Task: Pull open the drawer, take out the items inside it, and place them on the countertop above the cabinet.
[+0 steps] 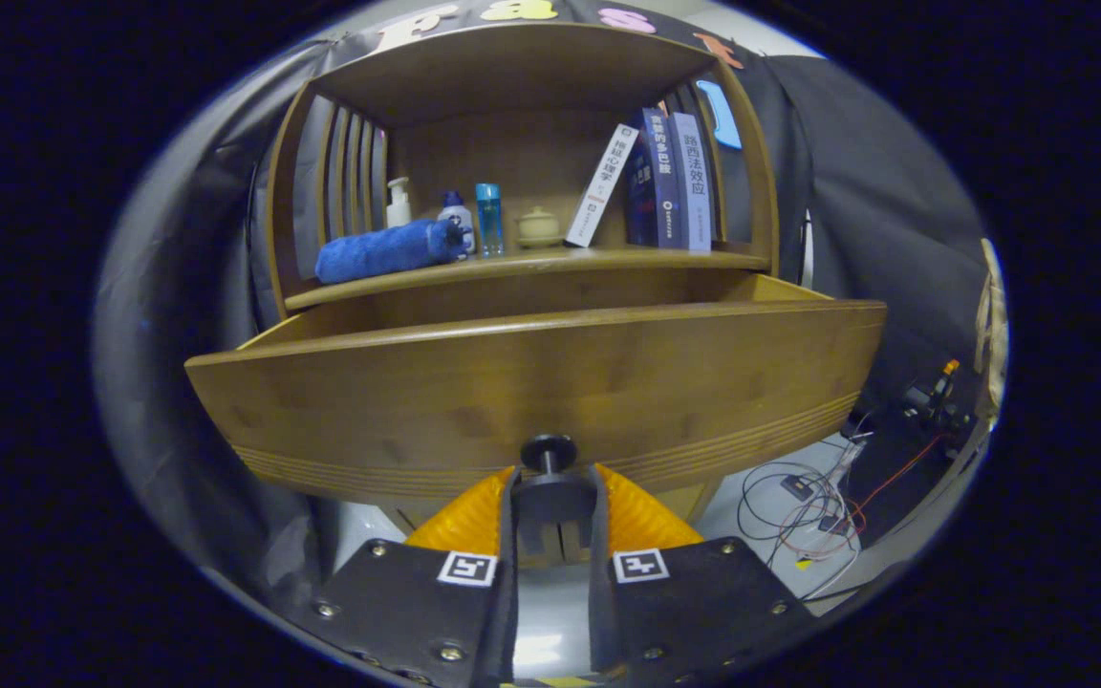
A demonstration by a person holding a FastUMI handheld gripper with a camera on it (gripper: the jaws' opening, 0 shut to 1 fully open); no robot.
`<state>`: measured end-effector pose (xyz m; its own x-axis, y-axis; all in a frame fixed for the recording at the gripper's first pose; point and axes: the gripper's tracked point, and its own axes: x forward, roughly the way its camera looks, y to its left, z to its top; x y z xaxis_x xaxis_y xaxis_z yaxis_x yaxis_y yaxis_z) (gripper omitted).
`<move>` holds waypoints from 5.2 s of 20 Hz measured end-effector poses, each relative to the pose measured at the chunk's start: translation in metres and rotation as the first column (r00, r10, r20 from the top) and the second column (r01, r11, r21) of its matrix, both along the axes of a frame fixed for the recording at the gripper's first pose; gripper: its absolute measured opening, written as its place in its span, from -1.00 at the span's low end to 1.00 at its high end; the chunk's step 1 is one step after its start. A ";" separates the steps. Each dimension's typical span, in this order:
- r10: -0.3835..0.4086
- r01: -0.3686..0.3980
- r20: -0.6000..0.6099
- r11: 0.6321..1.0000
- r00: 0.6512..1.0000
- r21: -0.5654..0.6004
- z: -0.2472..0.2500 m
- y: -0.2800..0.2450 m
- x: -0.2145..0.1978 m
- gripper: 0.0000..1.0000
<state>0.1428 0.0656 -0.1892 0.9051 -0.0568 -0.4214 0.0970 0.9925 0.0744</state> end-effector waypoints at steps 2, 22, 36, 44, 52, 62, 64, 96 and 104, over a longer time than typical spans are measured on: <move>-0.008 0.008 0.005 1.000 1.000 0.010 0.000 0.001 -0.002 -0.40; -0.058 0.042 0.156 0.994 0.986 0.104 0.064 -0.006 -0.029 -0.11; -0.003 0.006 -0.056 0.999 0.998 0.049 0.099 0.017 0.107 -0.10; -0.013 0.008 -0.382 1.000 0.924 -0.014 0.024 0.024 0.114 -0.10; -0.005 -0.010 -0.443 0.999 0.897 -0.031 0.005 0.027 0.113 -0.45; -0.048 0.006 -0.376 0.994 0.925 -0.111 0.035 0.023 0.106 -0.76; -0.063 0.014 -0.346 0.990 0.936 -0.142 0.053 0.018 0.105 -0.76; 0.068 -0.068 -0.014 0.996 0.998 -0.050 0.166 0.018 0.237 -0.04; 0.052 -0.039 0.153 0.995 0.987 -0.086 0.213 0.013 0.162 -0.01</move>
